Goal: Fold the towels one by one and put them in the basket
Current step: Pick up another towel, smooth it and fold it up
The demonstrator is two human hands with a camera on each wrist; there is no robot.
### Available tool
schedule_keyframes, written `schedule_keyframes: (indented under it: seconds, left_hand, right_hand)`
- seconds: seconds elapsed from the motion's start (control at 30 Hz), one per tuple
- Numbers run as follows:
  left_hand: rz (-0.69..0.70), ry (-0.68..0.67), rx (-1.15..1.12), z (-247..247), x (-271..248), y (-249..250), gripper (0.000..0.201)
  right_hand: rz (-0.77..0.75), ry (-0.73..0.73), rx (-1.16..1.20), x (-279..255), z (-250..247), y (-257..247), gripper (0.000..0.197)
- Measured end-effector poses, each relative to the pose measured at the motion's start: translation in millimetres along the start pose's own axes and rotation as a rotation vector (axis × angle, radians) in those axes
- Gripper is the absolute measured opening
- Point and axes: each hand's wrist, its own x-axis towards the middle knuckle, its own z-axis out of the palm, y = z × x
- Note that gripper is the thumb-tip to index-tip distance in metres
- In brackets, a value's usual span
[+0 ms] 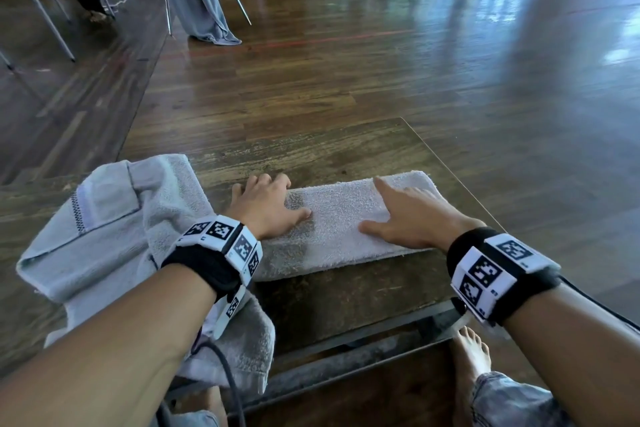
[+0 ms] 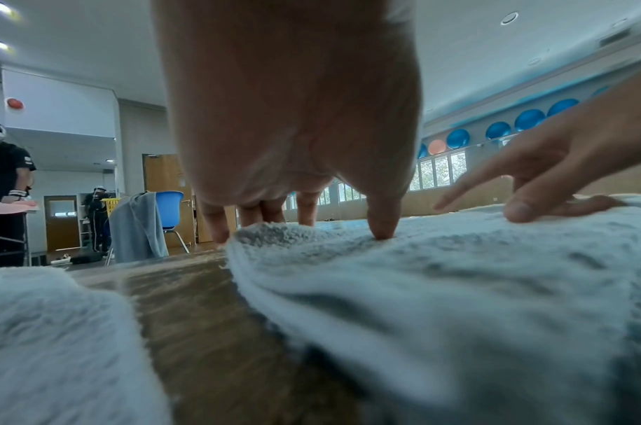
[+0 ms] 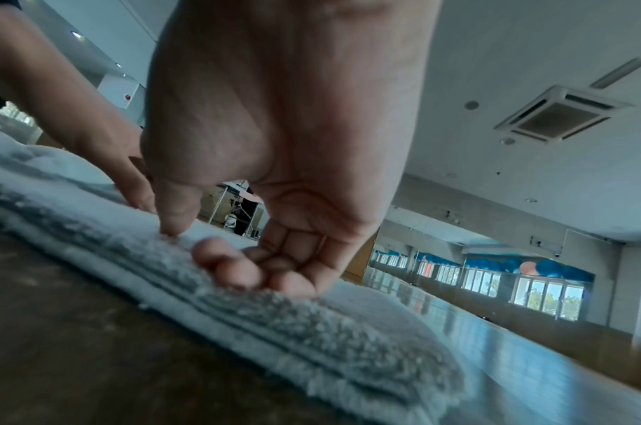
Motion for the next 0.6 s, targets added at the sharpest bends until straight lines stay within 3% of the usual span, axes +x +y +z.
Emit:
schedule_keyframes:
  seconds: [0.13,0.27,0.4,0.53,0.6]
  left_hand:
    - [-0.010,-0.053,-0.112,-2.6,-5.6,-5.0,0.065]
    - [0.007,-0.078,-0.197,-4.9,-12.8,-9.7,0.056]
    - [0.085,-0.069,-0.322,-5.0,-18.2,-9.9,0.045]
    - [0.155,-0.109,-0.363,-10.1,-21.1,-5.5,0.023]
    - [0.186,-0.154,-0.392,-13.8,-23.6,-3.9,0.031]
  right_hand:
    - [-0.025,0.086,0.054,1.1,-0.7,2.8,0.086]
    - [-0.071,0.180,0.082,-1.8,0.7,3.6,0.067]
    - [-0.128,0.050,0.161,-2.4,8.6,1.9,0.070]
    - [-0.095,0.030,0.225,-1.3,12.1,4.6,0.071]
    - [-0.104,0.013,0.246,0.0,12.1,6.8,0.064]
